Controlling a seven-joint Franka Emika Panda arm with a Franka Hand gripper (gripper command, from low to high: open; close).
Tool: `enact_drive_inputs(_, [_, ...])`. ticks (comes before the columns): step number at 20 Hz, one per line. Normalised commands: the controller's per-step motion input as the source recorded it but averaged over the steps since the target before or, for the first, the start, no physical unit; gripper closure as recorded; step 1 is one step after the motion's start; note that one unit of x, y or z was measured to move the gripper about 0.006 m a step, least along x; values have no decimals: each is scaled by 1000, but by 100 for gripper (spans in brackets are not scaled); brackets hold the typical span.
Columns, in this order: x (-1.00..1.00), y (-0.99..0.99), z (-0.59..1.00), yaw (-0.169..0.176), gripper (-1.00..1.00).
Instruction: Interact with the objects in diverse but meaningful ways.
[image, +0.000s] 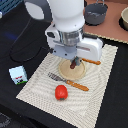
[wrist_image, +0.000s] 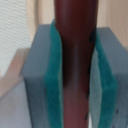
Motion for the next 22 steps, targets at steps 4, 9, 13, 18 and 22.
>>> enact_drive_inputs(4, [191,-79,-7,-32,-100])
enact_drive_inputs(9, [83,-9,589,-13,-100])
enact_drive_inputs(13, [26,113,1000,-1,-100])
enact_drive_inputs(18, [-32,186,1000,0,-100])
enact_drive_inputs(22, [-99,206,1000,0,-100])
